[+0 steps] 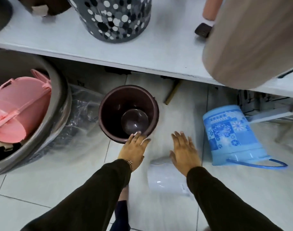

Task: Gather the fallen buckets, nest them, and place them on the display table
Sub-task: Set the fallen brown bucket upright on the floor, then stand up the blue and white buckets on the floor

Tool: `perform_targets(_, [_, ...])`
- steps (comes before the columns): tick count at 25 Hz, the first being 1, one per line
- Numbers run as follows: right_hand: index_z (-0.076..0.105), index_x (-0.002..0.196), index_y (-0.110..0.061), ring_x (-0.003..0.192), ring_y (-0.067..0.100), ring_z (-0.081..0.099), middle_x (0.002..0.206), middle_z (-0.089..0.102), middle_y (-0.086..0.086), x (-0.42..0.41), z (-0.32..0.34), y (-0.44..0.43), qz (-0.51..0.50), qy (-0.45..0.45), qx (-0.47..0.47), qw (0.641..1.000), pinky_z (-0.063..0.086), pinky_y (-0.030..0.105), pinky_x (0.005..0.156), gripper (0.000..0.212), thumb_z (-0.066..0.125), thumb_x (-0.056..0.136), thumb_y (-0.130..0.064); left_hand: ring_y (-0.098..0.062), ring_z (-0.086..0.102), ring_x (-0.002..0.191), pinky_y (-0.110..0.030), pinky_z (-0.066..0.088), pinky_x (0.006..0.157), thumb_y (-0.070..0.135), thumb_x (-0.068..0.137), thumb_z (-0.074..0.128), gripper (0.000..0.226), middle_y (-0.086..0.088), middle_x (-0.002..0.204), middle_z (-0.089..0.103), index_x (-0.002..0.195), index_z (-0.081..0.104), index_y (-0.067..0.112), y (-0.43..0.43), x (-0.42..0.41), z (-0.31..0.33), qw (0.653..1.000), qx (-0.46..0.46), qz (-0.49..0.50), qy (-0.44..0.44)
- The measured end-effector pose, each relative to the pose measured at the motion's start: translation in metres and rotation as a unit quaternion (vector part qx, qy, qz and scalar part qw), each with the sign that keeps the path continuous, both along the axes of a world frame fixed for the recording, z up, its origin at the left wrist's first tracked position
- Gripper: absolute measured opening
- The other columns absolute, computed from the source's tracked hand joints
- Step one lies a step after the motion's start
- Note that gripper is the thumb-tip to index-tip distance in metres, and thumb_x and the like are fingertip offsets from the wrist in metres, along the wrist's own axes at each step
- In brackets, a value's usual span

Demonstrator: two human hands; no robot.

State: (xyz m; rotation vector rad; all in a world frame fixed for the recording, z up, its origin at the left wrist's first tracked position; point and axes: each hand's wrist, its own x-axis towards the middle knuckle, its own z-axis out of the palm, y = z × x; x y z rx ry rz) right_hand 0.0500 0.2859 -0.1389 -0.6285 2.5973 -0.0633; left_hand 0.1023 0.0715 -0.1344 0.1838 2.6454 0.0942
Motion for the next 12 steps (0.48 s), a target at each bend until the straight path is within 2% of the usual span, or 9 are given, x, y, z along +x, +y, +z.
perform_targets(3, [0.014, 0.159, -0.010, 0.156, 0.027, 0.008, 0.167, 0.018, 0.007, 0.000, 0.010, 0.106, -0.085, -0.005, 0.060, 0.995, -0.002, 0.048, 0.125, 0.101, 0.058, 0.079, -0.054, -0.025, 0.012, 0.155, -0.040, 0.008, 0.127, 0.029, 0.095, 0.053, 0.066, -0.001, 0.162, 0.026, 0.155, 0.026, 0.021, 0.093, 0.002, -0.006, 0.998, 0.056, -0.007, 0.008])
perform_targets(6, [0.007, 0.160, -0.013, 0.157, 0.027, 0.003, 0.169, 0.013, 0.005, -0.002, 0.002, 0.211, -0.125, -0.005, 0.131, 0.984, -0.002, 0.050, 0.124, 0.110, 0.064, 0.074, -0.050, -0.022, 0.017, 0.154, -0.035, 0.013, 0.127, 0.028, 0.096, 0.051, 0.063, 0.002, 0.161, 0.029, 0.154, 0.029, 0.022, 0.184, 0.003, -0.033, 0.992, 0.120, 0.027, -0.012])
perform_targets(9, [0.017, 0.159, -0.017, 0.155, 0.030, 0.011, 0.167, 0.018, 0.003, -0.018, -0.019, 0.308, -0.116, 0.023, 0.174, 0.978, 0.010, 0.051, 0.125, 0.094, 0.068, 0.081, -0.032, -0.022, 0.028, 0.149, -0.032, 0.027, 0.121, 0.027, 0.095, 0.053, 0.061, 0.001, 0.159, 0.033, 0.153, 0.032, 0.024, 0.275, -0.003, -0.072, 0.976, 0.191, 0.096, -0.044])
perform_targets(12, [0.041, 0.149, -0.018, 0.150, 0.030, 0.031, 0.161, 0.036, 0.001, -0.042, -0.054, 0.368, -0.102, 0.054, 0.112, 0.987, 0.027, 0.049, 0.122, 0.068, 0.069, 0.087, -0.022, -0.023, 0.037, 0.144, -0.033, 0.035, 0.117, 0.027, 0.096, 0.054, 0.065, -0.005, 0.158, 0.033, 0.155, 0.027, 0.021, 0.345, -0.017, -0.114, 0.950, 0.243, 0.169, -0.097])
